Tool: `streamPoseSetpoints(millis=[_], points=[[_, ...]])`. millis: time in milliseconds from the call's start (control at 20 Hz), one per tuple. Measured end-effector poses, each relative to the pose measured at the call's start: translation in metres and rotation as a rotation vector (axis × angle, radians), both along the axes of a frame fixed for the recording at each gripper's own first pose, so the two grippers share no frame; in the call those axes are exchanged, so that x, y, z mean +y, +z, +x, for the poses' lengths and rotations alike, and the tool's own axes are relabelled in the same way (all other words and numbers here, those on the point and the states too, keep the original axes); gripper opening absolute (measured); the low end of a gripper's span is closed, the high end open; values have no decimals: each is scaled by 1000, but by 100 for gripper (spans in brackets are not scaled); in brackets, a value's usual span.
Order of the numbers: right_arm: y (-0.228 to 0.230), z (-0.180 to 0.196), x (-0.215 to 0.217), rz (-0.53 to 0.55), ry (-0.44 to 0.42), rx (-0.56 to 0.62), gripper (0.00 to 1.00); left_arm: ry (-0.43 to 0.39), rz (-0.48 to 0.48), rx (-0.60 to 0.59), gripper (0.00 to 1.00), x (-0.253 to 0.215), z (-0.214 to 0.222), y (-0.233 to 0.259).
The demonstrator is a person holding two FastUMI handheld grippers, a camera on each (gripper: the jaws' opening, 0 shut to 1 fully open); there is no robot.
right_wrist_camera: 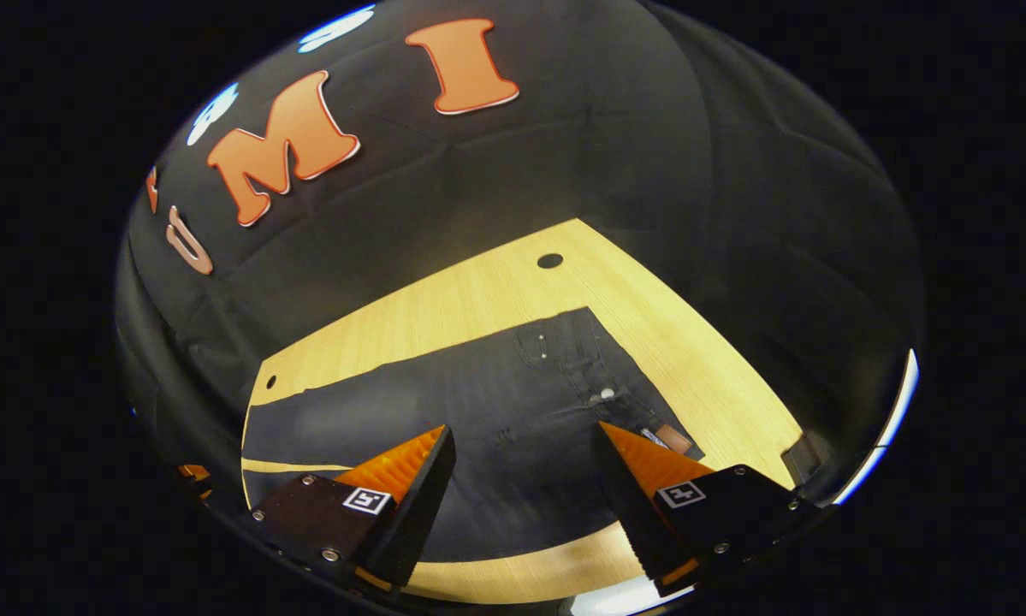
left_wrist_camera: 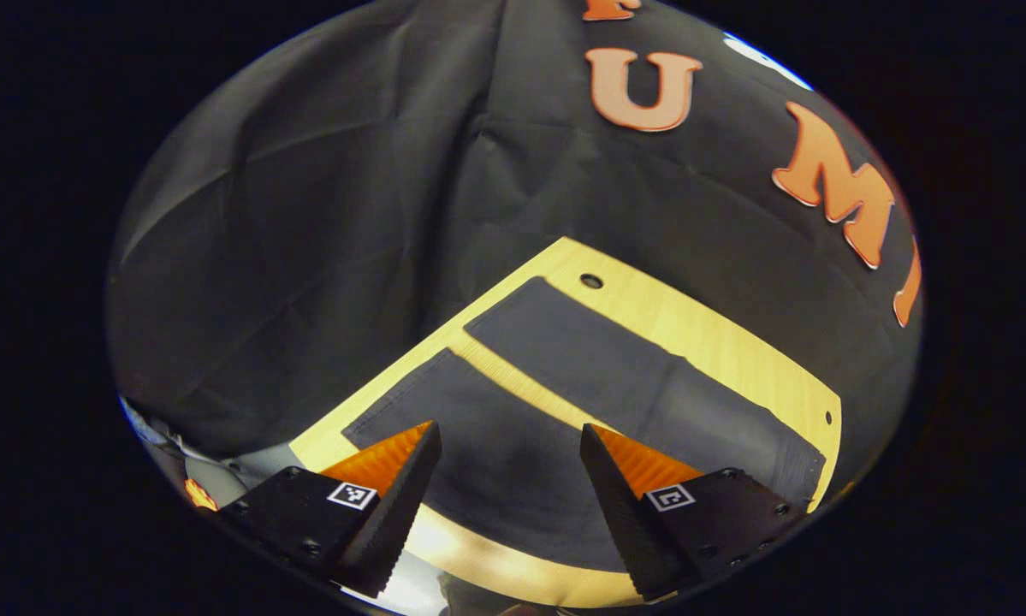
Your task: Grasp the waist and the cuffs of the jeans and fold them to make the two legs overlap; first hold the waist and fold one-third of the jeans toward the cuffs, then hold the cuffs and fold the remaining one-third in the same direction to finish folding.
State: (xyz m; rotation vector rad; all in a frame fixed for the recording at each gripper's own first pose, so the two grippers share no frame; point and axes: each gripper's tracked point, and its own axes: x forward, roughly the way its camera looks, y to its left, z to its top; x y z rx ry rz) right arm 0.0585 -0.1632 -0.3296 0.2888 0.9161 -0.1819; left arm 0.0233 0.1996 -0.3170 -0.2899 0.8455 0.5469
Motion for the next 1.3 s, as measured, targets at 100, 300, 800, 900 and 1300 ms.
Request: streamPoseSetpoints(millis=[100, 300, 800, 900, 1300], points=[[-5, -4, 7, -5, -30, 24, 97, 40, -62, 50, 98, 27, -7, -22], [-14, -15, 34, 65, -151, 69, 97, 107, -200, 167, 99, 60, -36, -56], [-65, -44, 39, 134, -276, 269, 97, 322, -406, 426, 99, 91, -54, -112], [-80, -50, 25, 157, -307, 319, 97, 369, -447, 446, 99, 85, -62, -118], [-125, -85, -34, 208, -515, 460, 97, 500, -497, 503, 99, 81, -83, -125]])
